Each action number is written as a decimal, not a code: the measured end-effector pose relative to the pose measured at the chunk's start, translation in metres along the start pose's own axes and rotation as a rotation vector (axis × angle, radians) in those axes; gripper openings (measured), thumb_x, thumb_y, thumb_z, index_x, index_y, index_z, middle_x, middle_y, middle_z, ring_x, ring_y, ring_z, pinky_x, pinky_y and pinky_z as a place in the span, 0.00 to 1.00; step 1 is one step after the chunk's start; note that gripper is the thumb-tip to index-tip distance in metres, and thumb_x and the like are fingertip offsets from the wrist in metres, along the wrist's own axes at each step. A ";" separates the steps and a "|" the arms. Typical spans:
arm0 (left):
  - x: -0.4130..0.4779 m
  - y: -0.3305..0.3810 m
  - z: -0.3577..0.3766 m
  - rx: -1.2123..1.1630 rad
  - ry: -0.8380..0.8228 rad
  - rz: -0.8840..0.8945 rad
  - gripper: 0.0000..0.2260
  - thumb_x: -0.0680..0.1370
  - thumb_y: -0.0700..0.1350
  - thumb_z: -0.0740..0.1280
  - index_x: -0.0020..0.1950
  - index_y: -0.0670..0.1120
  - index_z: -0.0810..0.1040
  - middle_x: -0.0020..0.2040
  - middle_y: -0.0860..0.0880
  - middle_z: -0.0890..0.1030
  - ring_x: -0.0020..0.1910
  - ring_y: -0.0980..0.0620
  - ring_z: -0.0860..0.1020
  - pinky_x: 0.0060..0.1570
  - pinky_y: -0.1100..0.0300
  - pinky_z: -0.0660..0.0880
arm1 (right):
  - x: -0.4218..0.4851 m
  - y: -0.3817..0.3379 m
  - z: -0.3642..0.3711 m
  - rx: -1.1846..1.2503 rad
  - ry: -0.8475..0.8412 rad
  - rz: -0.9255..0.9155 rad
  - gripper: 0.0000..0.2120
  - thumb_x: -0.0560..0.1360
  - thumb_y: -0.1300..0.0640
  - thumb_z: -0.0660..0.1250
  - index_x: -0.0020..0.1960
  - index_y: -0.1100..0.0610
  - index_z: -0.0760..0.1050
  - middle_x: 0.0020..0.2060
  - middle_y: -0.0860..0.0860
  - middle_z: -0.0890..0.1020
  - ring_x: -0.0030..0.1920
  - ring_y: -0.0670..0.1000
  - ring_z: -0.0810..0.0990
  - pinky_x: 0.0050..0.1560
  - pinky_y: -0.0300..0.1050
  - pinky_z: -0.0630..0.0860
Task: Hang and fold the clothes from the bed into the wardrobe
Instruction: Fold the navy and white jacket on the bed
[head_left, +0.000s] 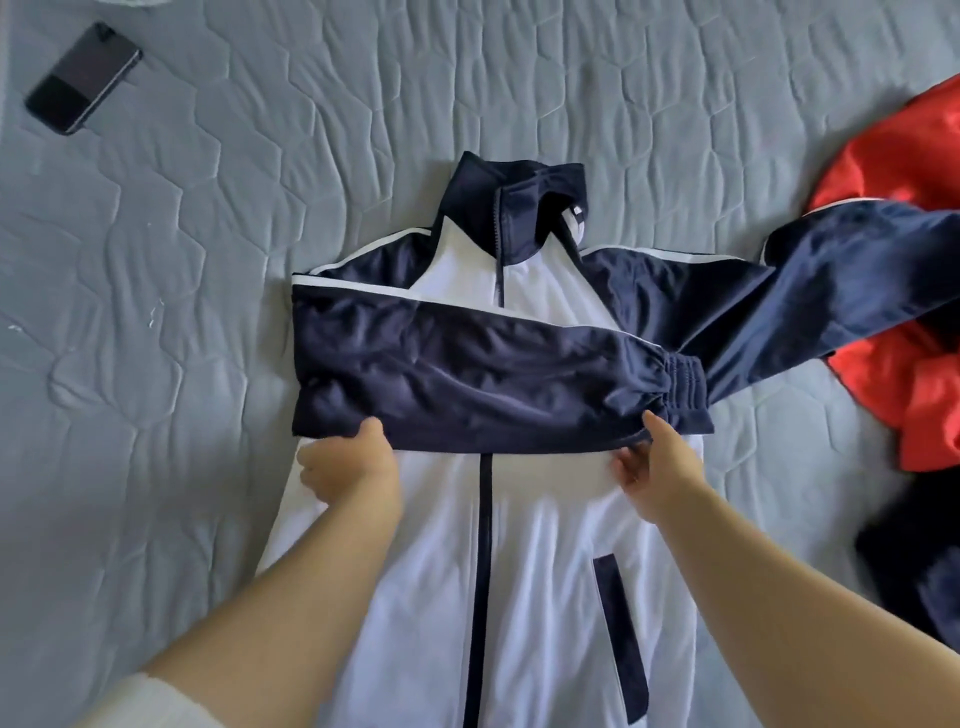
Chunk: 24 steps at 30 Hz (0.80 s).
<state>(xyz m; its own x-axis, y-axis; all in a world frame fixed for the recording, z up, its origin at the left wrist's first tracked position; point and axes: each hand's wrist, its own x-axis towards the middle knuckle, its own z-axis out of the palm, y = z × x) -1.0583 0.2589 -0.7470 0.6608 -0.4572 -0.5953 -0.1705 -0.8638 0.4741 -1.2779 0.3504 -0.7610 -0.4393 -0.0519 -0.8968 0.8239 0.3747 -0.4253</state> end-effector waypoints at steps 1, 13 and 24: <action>-0.017 -0.001 0.006 0.115 0.038 0.209 0.17 0.71 0.42 0.69 0.57 0.37 0.72 0.59 0.37 0.74 0.53 0.36 0.75 0.48 0.47 0.73 | 0.005 -0.005 -0.004 0.004 0.051 -0.030 0.07 0.76 0.57 0.65 0.52 0.56 0.69 0.33 0.51 0.72 0.29 0.48 0.70 0.26 0.37 0.72; -0.085 -0.021 0.123 1.383 -0.830 1.170 0.30 0.77 0.59 0.58 0.74 0.64 0.45 0.76 0.54 0.37 0.75 0.44 0.36 0.72 0.44 0.44 | 0.055 -0.093 -0.020 0.305 0.080 -0.062 0.11 0.73 0.50 0.66 0.53 0.51 0.72 0.43 0.48 0.74 0.41 0.50 0.75 0.40 0.42 0.73; -0.087 -0.010 0.132 1.399 -0.866 1.002 0.32 0.75 0.64 0.58 0.74 0.64 0.46 0.76 0.55 0.37 0.74 0.47 0.34 0.72 0.46 0.41 | 0.057 -0.143 -0.046 0.163 0.034 -0.575 0.14 0.77 0.65 0.58 0.57 0.53 0.73 0.50 0.50 0.79 0.50 0.49 0.75 0.55 0.45 0.73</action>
<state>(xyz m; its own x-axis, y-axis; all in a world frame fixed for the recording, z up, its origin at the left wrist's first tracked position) -1.2106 0.2792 -0.7858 -0.4488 -0.4038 -0.7972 -0.8672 0.4121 0.2795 -1.4375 0.3368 -0.7455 -0.8398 -0.1739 -0.5143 0.4939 0.1484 -0.8568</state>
